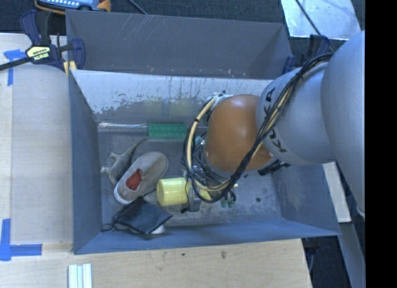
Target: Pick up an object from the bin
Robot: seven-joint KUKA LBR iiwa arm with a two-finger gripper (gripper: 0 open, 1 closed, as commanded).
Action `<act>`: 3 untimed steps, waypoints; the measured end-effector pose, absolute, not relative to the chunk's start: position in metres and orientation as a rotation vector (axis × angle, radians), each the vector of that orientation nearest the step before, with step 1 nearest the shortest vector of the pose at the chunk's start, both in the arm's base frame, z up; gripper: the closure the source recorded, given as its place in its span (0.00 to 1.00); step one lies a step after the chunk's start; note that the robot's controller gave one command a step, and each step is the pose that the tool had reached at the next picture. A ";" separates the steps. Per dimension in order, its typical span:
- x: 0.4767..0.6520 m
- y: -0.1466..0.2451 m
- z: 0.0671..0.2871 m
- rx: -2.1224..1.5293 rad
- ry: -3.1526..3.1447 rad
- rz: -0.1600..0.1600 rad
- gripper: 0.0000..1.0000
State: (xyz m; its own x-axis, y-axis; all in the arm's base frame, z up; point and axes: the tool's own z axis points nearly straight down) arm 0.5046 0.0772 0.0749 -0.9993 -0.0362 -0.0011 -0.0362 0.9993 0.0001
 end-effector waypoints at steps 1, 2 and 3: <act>0.505 0.077 0.075 -0.057 3.140 0.000 1.00; 0.521 0.073 0.118 -0.063 3.148 -0.001 1.00; 0.533 0.043 0.129 -0.105 3.120 0.002 1.00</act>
Offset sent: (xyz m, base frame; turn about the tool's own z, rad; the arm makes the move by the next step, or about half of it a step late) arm 0.0445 -0.0094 0.1097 -0.0074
